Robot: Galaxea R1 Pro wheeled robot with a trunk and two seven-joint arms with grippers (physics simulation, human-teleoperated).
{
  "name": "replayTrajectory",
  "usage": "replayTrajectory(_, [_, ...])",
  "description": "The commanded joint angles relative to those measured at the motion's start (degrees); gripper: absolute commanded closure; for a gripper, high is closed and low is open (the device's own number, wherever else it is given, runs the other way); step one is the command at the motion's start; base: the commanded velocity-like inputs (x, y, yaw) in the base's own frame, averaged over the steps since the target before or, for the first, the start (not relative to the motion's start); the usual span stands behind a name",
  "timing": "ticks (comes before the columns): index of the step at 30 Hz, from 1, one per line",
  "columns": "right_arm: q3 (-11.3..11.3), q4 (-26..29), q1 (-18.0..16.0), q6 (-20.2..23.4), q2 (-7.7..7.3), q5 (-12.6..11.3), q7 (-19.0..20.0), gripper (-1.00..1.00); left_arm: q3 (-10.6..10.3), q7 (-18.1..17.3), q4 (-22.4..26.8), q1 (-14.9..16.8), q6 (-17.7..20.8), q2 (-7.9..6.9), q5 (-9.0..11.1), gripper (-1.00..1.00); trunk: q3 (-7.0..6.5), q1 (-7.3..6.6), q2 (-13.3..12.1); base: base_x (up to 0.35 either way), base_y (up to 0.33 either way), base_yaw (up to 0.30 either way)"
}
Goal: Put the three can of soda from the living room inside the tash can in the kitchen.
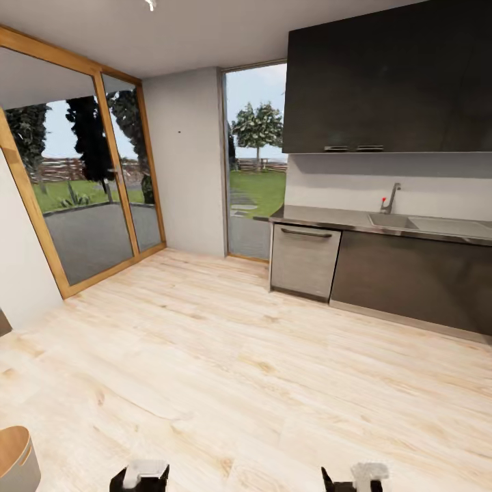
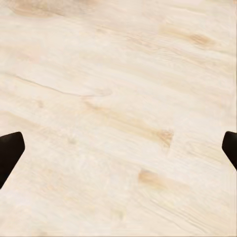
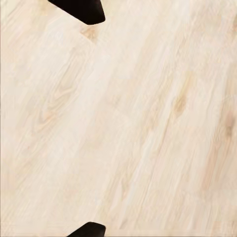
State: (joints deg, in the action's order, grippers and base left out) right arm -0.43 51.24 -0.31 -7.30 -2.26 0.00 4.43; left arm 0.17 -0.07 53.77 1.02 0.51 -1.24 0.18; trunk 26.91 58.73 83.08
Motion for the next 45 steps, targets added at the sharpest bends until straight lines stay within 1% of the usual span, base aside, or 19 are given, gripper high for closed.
replayTrajectory(1, [0.02,4.89,0.09,1.37,-0.06,-0.03,0.05,-1.0,0.01,-0.01,3.86,-0.06,-0.02,-0.01,0.0,-1.0,0.02,0.0,0.0,0.0,0.0,0.0])
replayTrajectory(3, [0.01,8.58,0.14,2.86,-0.11,-0.05,0.15,-1.0,0.01,-0.03,7.13,-0.09,-0.2,-0.04,0.0,-1.0,0.02,0.0,0.0,0.0,0.0,0.0])
replayTrajectory(4, [0.0,11.51,0.22,3.73,-0.14,-0.03,0.5,-1.0,0.03,-0.09,9.63,-0.2,-0.38,-0.12,-0.06,-1.0,0.02,0.0,0.0,0.0,0.0,0.0])
replayTrajectory(7, [-0.1,14.31,0.38,3.6,-0.25,-0.06,1.2,-1.0,0.07,-0.24,11.77,-0.4,-0.86,-0.3,-0.14,-1.0,0.02,0.0,0.0,0.0,0.0,0.0])
replayTrajectory(8, [-0.1,14.31,0.38,3.6,-0.25,-0.06,1.2,-1.0,0.07,-0.24,11.77,-0.4,-0.86,-0.3,-0.14,-1.0,0.02,0.0,0.0,0.0,0.0,0.0])
replayTrajectory(11, [-0.1,15.01,0.78,1.26,-0.51,-0.11,1.55,-1.0,0.1,-0.3,11.77,-0.52,-4.02,-0.37,0.0,-1.0,0.02,0.0,0.0,0.0,0.0,0.0])
replayTrajectory(12, [-0.13,15.18,1.56,0.25,-0.62,-0.1,1.61,-1.0,0.13,-0.32,12.03,-0.93,-6.48,-0.39,0.1,-1.0,0.02,0.0,0.0,0.0,0.0,0.0])
replayTrajectory(13, [-0.18,15.28,2.47,-0.44,-0.71,-0.1,1.62,-1.0,0.15,-0.34,12.53,-2.27,-8.67,-0.41,0.27,-1.0,0.02,0.0,0.0,0.0,0.0,0.0])
replayTrajectory(15, [-0.47,15.38,3.15,-0.91,-0.83,-0.1,1.63,-1.0,0.19,-0.42,13.25,-4.23,-10.21,-0.46,0.59,-1.0,0.02,0.0,0.0,0.0,0.0,0.0])
replayTrajectory(17, [-1.33,15.53,3.6,-1.3,-0.95,-0.09,1.68,-1.0,0.22,-0.63,13.9,-6.02,-11.21,-0.66,1.23,-1.0,0.02,0.0,0.0,0.0,0.0,0.0])
replayTrajectory(18, [-1.98,15.6,3.77,-1.46,-0.99,-0.11,1.72,-1.0,0.27,-0.78,14.13,-6.71,-11.6,-0.86,1.73,-1.0,0.02,0.0,0.0,0.0,0.0,0.0])
replayTrajectory(19, [-3.44,15.71,4.01,-1.89,-1.06,-0.13,2.46,-1.0,0.85,-1.6,14.27,-7.66,-12.23,-1.68,3.62,-1.0,0.02,0.0,0.0,0.0,0.0,0.0])
replayTrajectory(23, [-5.49,15.6,4.3,-2.63,-1.06,-0.02,5.22,-1.0,2.12,-3.64,13.17,-8.64,-13.08,-3.14,7.14,-1.0,0.02,0.0,0.0,0.0,0.0,0.0])
replayTrajectory(25, [-5.95,15.52,4.37,-2.8,-1.04,0.02,6.08,-1.0,2.44,-4.18,11.69,-8.83,-13.29,-3.45,7.92,-1.0,0.02,0.0,0.0,0.0,0.0,0.0])
replayTrajectory(32, [-6.34,15.53,4.42,-2.95,-1.01,0.07,6.84,-1.0,2.66,-4.61,8.52,-8.96,-13.51,-3.68,8.32,-1.0,0.02,0.0,0.0,0.0,0.0,0.0])
replayTrajectory(33, [-6.59,15.58,4.43,-3.01,-0.9,-0.02,7.01,-1.0,2.74,-4.71,7.13,-8.96,-13.57,-3.74,8.34,-1.0,0.02,0.0,0.0,0.0,0.0,0.0])
replayTrajectory(45, [-6.82,16.31,4.44,-2.97,-0.22,-0.18,6.15,-1.0,2.82,-4.68,6.37,-8.84,-13.52,-3.7,8.34,-1.0,0.02,0.0,0.0,0.0,0.0,0.004])
